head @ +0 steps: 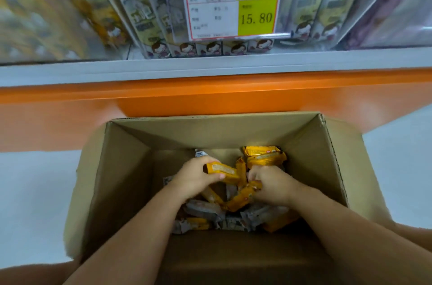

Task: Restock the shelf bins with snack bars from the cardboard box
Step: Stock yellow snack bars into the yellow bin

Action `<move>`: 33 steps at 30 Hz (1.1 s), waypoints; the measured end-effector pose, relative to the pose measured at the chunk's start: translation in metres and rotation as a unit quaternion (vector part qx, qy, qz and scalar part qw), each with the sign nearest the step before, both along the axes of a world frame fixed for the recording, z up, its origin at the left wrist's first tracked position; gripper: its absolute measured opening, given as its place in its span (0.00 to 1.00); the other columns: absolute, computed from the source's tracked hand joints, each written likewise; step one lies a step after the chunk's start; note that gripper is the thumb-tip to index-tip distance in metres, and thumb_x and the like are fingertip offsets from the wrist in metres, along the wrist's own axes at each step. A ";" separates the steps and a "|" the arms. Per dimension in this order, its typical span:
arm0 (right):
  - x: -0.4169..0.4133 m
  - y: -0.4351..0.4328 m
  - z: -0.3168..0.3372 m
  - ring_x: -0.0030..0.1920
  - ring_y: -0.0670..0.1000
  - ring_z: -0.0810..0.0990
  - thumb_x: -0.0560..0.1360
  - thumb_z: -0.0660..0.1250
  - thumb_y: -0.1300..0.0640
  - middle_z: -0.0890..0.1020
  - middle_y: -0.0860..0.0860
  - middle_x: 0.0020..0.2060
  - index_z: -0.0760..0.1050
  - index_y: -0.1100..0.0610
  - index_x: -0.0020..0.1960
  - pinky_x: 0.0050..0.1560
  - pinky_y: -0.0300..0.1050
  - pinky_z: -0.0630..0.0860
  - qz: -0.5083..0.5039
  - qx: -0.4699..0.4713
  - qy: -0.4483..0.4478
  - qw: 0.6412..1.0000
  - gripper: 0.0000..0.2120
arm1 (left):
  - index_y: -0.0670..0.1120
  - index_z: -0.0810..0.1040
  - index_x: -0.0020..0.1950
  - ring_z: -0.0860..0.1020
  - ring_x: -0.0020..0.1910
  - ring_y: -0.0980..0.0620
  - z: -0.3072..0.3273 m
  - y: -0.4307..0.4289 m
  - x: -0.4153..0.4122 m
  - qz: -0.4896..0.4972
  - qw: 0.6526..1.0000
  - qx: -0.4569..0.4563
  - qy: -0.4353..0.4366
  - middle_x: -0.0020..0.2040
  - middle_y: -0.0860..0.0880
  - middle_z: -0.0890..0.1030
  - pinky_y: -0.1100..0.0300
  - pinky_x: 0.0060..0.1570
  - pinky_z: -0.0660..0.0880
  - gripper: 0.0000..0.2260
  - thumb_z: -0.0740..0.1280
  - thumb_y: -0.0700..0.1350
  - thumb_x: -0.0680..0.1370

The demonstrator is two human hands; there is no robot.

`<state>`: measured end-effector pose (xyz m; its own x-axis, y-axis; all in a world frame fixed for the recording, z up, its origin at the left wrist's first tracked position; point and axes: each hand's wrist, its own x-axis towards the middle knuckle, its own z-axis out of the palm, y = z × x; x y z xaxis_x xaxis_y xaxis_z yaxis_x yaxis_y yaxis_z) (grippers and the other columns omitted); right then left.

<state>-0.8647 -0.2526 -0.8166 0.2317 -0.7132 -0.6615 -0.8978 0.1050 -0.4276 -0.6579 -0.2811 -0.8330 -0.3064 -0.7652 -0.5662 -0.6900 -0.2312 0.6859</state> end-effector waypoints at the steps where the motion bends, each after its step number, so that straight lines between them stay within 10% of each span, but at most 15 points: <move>1: -0.002 -0.001 0.013 0.50 0.49 0.76 0.70 0.73 0.52 0.78 0.47 0.46 0.74 0.49 0.48 0.44 0.39 0.71 -0.005 -0.013 -0.016 1.000 0.10 | 0.51 0.78 0.56 0.78 0.51 0.54 0.010 0.000 0.000 -0.002 1.000 -0.008 0.004 0.49 0.53 0.80 0.59 0.51 0.74 0.13 0.72 0.51 0.74; 4: -0.012 -0.008 0.061 0.59 0.48 0.75 0.72 0.72 0.56 0.77 0.50 0.58 0.71 0.53 0.65 0.50 0.34 0.68 0.014 -0.055 -0.040 0.998 0.23 | 0.51 0.78 0.55 0.78 0.51 0.54 0.039 0.000 -0.004 0.007 0.999 -0.045 0.021 0.49 0.53 0.80 0.56 0.52 0.75 0.12 0.71 0.54 0.74; 7: -0.025 -0.013 0.114 0.41 0.40 0.75 0.71 0.71 0.64 0.75 0.40 0.41 0.74 0.51 0.57 0.37 0.26 0.68 0.025 -0.097 -0.068 0.993 0.17 | 0.55 0.77 0.52 0.78 0.47 0.53 0.077 -0.004 -0.012 0.020 0.996 -0.081 0.039 0.47 0.55 0.79 0.52 0.51 0.78 0.09 0.70 0.55 0.74; 14: -0.062 -0.010 0.223 0.37 0.38 0.74 0.68 0.73 0.64 0.77 0.40 0.39 0.73 0.43 0.47 0.38 0.31 0.67 0.025 -0.198 -0.136 0.970 0.18 | 0.61 0.73 0.50 0.80 0.45 0.59 0.188 -0.009 -0.037 -0.023 0.972 -0.212 0.099 0.54 0.57 0.78 0.64 0.44 0.75 0.06 0.64 0.49 0.79; 19: -0.086 0.006 0.271 0.32 0.40 0.73 0.71 0.73 0.55 0.77 0.41 0.33 0.75 0.46 0.49 0.38 0.35 0.69 -0.023 -0.264 -0.194 0.944 0.10 | 0.51 0.79 0.52 0.83 0.39 0.54 0.253 0.002 -0.056 0.049 0.961 -0.135 0.236 0.53 0.52 0.79 0.64 0.38 0.77 0.09 0.61 0.52 0.79; 25: -0.117 0.021 0.297 0.44 0.56 0.81 0.66 0.74 0.53 0.82 0.52 0.42 0.73 0.45 0.57 0.49 0.51 0.79 -0.151 -0.346 -0.308 0.873 0.21 | 0.48 0.78 0.55 0.82 0.40 0.53 0.301 0.003 -0.084 0.054 0.935 -0.079 0.341 0.45 0.47 0.82 0.62 0.42 0.80 0.11 0.68 0.40 0.74; 33: -0.192 0.030 0.317 0.38 0.42 0.80 0.69 0.72 0.68 0.81 0.50 0.39 0.72 0.48 0.45 0.42 0.32 0.75 -0.318 -0.523 -0.311 0.727 0.17 | 0.59 0.72 0.55 0.83 0.45 0.55 0.347 -0.022 -0.174 0.012 0.903 -0.297 0.311 0.51 0.51 0.81 0.60 0.46 0.80 0.13 0.70 0.44 0.75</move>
